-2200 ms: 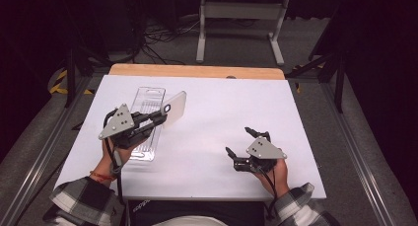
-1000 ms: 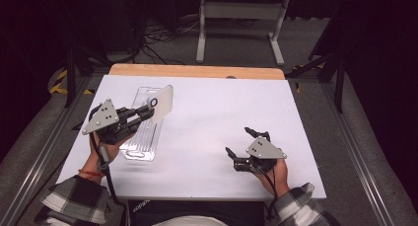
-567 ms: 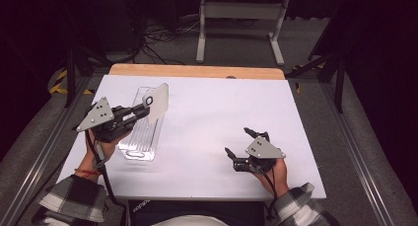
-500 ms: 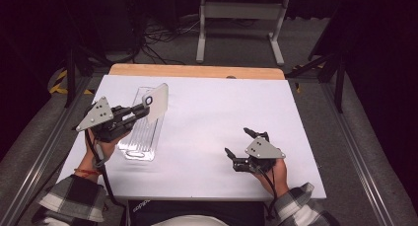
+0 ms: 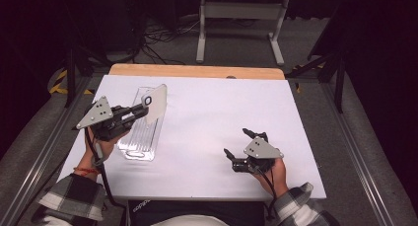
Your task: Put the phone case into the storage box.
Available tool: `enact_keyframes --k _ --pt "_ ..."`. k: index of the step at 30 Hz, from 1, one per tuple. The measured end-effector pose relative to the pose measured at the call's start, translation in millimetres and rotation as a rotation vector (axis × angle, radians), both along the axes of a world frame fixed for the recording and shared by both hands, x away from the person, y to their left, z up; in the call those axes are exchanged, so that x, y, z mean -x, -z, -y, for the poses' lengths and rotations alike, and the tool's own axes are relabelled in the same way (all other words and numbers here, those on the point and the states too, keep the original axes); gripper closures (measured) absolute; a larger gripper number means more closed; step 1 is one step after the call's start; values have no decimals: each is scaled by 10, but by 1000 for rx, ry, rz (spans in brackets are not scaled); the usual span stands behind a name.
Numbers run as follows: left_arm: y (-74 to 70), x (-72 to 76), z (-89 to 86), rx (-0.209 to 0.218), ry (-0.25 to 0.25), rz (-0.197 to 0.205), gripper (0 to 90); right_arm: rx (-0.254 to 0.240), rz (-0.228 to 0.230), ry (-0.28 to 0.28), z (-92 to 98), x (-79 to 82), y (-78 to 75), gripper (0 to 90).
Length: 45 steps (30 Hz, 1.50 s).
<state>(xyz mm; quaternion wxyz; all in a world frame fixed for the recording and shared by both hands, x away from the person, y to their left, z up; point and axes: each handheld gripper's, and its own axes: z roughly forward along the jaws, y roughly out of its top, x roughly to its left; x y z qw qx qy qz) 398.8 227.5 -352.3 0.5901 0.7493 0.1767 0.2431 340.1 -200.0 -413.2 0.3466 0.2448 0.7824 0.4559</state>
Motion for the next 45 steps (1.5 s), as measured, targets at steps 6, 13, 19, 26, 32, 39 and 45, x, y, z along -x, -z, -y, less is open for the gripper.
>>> enact_keyframes --k 6,13,19,26,32,39,45 --pt "35 -47 -27 -17 -8 -11 815 4 -1 -2 -2 -2 1 145" --pt "58 -85 -78 -14 -28 -17 815 8 -1 -3 -3 -3 5 145" --pt "66 -154 -73 -35 -38 -16 815 10 0 1 -1 -9 1 147" --pt "107 -283 -95 -28 -41 -40 815 18 -5 -8 -13 -14 8 157" --pt "119 -393 -139 -14 -51 -47 815 25 0 -9 -32 -10 10 155" --pt "141 -517 -146 -42 -62 -46 815 17 6 1 -7 -10 -4 162" --pt "159 -679 -151 -55 -77 -69 815 13 8 5 -2 -9 -9 162"
